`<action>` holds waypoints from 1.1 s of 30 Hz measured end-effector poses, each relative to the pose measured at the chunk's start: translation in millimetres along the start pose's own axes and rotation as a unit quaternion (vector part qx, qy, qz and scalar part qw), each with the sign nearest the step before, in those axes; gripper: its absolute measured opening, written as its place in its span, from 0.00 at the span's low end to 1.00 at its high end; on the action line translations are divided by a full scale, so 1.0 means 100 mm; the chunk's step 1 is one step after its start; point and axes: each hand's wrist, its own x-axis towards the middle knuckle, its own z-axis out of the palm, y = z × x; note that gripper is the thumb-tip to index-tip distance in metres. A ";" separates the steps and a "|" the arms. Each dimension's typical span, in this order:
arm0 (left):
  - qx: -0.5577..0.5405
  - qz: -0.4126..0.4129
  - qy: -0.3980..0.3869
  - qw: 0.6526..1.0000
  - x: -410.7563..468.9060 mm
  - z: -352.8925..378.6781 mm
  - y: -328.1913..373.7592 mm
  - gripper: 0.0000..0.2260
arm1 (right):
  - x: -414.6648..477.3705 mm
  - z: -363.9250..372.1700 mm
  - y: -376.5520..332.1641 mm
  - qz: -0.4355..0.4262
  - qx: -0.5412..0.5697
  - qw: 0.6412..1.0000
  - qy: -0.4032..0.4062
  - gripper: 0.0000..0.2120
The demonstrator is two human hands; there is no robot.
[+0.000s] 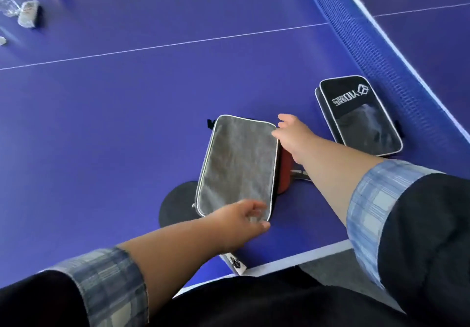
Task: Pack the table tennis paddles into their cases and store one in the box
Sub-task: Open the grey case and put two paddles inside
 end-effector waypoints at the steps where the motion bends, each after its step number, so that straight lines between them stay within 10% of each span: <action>1: 0.054 0.025 0.043 0.997 0.06 -0.02 -0.01 0.17 | -0.04 0.01 0.04 -0.003 -0.011 1.000 0.013 0.31; 5: 0.229 0.043 0.248 0.940 0.12 -0.23 -0.29 0.28 | -0.44 0.13 0.29 0.042 0.070 0.994 0.069 0.20; 10: 0.223 -0.086 0.160 0.958 0.18 -0.32 -0.53 0.48 | -0.94 0.34 0.57 0.098 0.059 0.993 -0.018 0.15; 20: 0.110 -0.078 0.181 0.974 0.20 -0.32 -0.54 0.46 | -0.78 0.13 0.36 0.082 -0.020 0.996 -0.032 0.10; 26: 0.041 -0.056 0.156 0.985 0.13 -0.34 -0.52 0.54 | -0.94 0.28 -0.01 0.040 0.148 0.986 -0.060 0.06; 33: 0.001 0.098 0.217 0.971 -0.20 -0.44 -0.44 0.54 | -1.25 0.76 -0.42 0.045 0.325 0.913 -0.243 0.27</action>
